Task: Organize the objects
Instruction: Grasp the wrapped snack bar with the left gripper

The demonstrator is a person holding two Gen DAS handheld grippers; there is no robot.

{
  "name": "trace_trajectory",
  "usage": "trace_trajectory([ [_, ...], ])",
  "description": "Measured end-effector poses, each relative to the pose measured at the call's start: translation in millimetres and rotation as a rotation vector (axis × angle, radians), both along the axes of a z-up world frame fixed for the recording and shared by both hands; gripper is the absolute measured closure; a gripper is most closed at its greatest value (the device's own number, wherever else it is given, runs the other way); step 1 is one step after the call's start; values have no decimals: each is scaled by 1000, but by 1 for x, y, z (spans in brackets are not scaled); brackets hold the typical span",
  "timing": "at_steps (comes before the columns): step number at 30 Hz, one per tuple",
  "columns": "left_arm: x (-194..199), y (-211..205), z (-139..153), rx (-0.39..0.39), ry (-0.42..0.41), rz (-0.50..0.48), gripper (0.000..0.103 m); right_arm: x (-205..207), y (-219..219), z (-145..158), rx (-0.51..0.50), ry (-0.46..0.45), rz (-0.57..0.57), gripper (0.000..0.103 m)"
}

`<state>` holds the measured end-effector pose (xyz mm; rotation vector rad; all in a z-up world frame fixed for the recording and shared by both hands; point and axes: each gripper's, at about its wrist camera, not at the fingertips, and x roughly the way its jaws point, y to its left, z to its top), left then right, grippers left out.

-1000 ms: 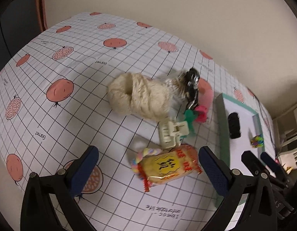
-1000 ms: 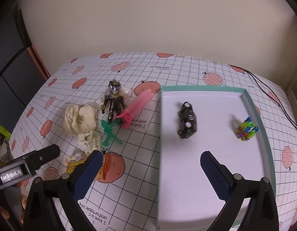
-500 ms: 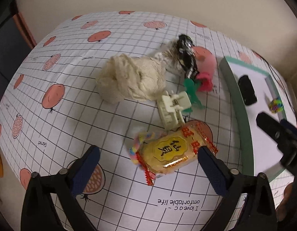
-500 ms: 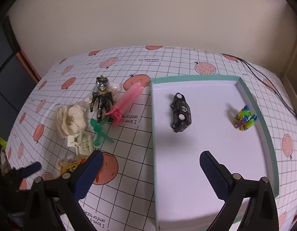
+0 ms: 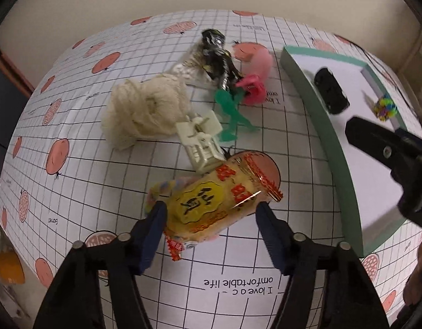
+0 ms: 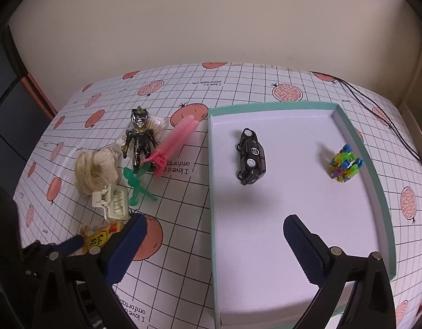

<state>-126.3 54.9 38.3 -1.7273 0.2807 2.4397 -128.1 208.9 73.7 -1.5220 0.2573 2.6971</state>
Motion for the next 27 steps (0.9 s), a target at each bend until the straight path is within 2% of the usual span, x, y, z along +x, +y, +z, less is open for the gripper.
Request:
trace_trajectory([
  [8,-1,4,-9,-27,9,-23,45,0,3,-1,-10,-4,-4,2],
  [11,-4,0,-11,-31,11,-16,56,0,3,-1,-13,-6,-3,2],
  [13,-6,-2,-11,-16,10,-6,61,0,3,-1,-13,-6,-3,3],
  [17,-5,-6,-5,31,5,6,64,0,2,-2,-16,-4,-1,3],
  [24,-8,-15,2,84,14,35,78,0,0,0,-22,5,7,6],
  [27,-10,-23,5,115,21,61,78,1,-1,1,-26,11,12,7],
])
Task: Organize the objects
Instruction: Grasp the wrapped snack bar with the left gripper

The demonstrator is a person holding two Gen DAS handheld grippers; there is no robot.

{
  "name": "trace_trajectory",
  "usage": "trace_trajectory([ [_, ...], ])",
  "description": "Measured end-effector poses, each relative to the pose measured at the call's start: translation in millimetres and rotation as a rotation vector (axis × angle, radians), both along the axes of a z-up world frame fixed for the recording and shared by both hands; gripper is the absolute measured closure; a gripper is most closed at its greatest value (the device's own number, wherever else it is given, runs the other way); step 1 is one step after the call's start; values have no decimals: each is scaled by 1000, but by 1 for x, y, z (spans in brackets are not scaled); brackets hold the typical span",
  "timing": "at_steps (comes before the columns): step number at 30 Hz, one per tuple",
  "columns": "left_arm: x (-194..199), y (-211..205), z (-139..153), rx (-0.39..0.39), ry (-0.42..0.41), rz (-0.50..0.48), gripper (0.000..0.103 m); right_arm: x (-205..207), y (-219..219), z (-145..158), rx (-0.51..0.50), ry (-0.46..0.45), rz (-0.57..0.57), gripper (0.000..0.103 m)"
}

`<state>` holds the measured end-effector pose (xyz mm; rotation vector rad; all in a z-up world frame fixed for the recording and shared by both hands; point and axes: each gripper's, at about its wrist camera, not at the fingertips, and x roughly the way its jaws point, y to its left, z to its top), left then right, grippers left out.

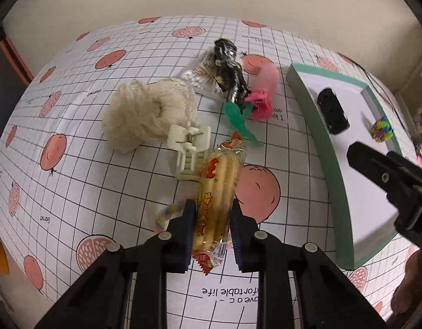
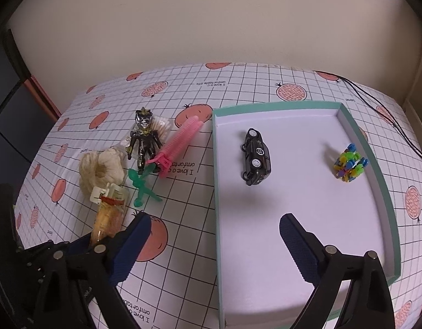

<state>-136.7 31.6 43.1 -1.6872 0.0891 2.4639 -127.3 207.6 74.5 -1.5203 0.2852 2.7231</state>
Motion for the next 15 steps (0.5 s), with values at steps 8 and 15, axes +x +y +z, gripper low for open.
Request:
trace_trajectory([
  [8,0,-20,18,60,52,66,81,-1,-9,2,-10,12,34,7],
  [15,-1,-45,30,94,99,164,81,-4,-34,-1,11,1,118,10],
])
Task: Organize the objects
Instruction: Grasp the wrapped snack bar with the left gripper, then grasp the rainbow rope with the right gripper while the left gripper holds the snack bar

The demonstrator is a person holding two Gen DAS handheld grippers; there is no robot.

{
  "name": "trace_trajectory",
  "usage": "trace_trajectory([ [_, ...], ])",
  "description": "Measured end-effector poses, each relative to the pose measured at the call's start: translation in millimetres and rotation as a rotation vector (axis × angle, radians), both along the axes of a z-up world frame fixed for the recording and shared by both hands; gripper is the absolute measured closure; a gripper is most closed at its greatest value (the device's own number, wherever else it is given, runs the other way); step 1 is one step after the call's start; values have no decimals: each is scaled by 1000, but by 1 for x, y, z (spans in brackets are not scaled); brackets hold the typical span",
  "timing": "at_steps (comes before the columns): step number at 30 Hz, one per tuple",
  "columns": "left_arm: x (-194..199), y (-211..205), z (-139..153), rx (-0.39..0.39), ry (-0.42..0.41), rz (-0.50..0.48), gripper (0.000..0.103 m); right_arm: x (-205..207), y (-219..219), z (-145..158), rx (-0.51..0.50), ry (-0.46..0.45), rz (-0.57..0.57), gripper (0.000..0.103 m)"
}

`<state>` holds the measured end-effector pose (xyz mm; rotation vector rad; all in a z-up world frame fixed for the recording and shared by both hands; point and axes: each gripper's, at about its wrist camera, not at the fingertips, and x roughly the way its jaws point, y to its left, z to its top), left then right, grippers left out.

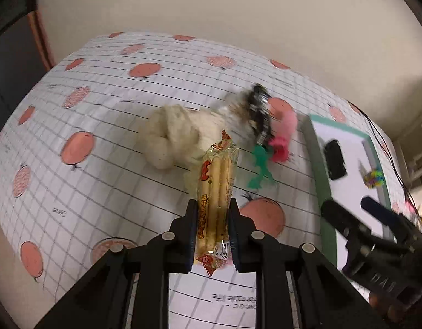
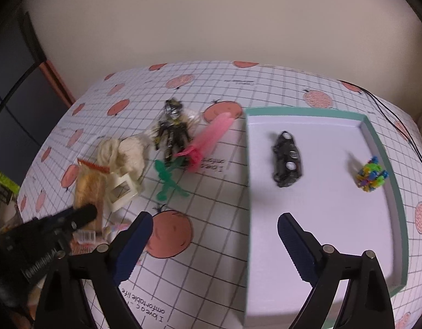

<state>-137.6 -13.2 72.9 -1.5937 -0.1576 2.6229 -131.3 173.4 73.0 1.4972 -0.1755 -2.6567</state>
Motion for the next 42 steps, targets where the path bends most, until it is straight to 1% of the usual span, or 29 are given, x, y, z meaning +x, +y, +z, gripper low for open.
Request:
trace_trajectory([
  [2,-1,-6,1,6,5,19,81,-1,-8,-2,8,-8,23,10],
  [4,-2,-11,0,22,3,34,81,-1,-17,-6,20,-22,51,13],
  [8,-1,-24,-2,19,-11,111,81,-3,-40,-17,44,-63,114,14],
  [11,-2,-32,-9,31,-42,144,81,-3,-57,-25,77,-98,167,15],
  [13,-2,-35,-13,16,-61,164,81,-3,-67,-30,82,-118,196,16],
  [17,0,-43,-20,13,-90,206,81,-3,-81,-43,110,-166,221,21],
  [23,-1,-50,-25,23,-105,220,81,-2,-94,-54,134,-208,265,34],
  [25,-2,-50,-26,25,-109,218,81,0,-96,-57,142,-221,275,47],
  [28,-1,-48,-27,27,-113,214,81,3,-96,-61,151,-243,283,60],
  [29,-1,-48,-27,29,-115,215,81,3,-95,-61,158,-244,283,63],
  [31,-2,-48,-28,30,-117,213,81,4,-92,-61,163,-245,275,79],
  [33,-1,-47,-27,30,-117,215,81,4,-88,-60,152,-248,265,87],
  [36,-1,-47,-28,30,-119,215,81,6,-82,-60,142,-252,260,91],
  [42,-1,-46,-29,26,-121,211,81,10,-73,-56,133,-238,249,91],
])
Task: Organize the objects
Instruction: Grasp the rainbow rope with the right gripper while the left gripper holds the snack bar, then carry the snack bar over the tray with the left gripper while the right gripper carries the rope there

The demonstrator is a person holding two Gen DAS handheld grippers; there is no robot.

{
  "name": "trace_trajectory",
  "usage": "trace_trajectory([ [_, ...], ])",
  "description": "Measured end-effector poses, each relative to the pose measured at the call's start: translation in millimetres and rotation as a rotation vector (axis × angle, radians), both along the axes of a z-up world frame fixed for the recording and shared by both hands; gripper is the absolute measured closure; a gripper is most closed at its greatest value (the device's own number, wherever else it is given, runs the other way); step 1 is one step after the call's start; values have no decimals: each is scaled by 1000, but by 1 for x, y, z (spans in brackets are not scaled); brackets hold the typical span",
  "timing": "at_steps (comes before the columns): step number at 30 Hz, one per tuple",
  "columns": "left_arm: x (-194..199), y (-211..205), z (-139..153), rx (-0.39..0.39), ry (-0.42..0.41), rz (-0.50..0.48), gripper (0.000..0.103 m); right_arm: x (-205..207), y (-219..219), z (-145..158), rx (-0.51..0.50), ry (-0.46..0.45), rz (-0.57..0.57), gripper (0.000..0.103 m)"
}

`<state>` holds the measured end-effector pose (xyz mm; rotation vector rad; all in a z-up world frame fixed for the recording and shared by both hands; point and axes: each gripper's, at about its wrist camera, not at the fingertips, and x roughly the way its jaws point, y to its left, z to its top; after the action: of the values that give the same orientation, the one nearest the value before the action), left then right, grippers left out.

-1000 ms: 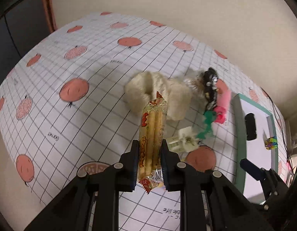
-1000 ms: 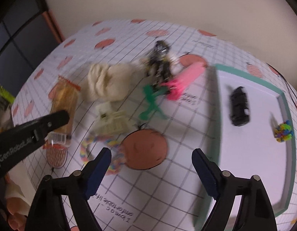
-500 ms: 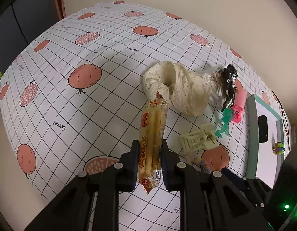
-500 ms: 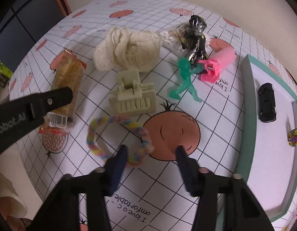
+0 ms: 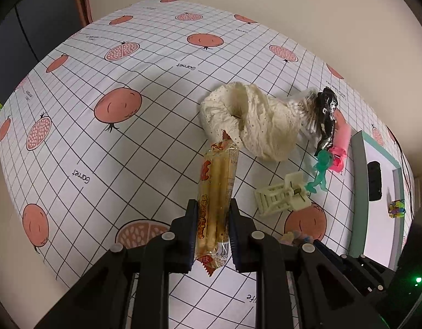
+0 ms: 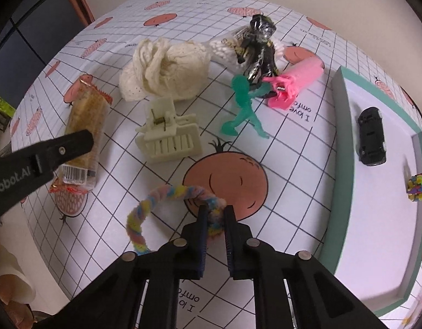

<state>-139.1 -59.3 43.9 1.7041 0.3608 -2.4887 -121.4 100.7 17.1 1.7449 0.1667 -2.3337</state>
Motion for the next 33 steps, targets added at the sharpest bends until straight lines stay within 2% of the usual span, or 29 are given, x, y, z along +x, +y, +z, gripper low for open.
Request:
trace_trajectory([
  [10,-1,4,5,1,16,1,81,9,29,26,-58,81,-31,91],
  [18,0,22,17,-1,55,-27,81,-5,61,43,-83,133,-127,91],
  [25,3,55,27,20,99,-84,81,0,117,48,-90,160,-243,91],
  [33,8,122,36,46,154,-238,81,10,187,41,-89,151,-394,91],
])
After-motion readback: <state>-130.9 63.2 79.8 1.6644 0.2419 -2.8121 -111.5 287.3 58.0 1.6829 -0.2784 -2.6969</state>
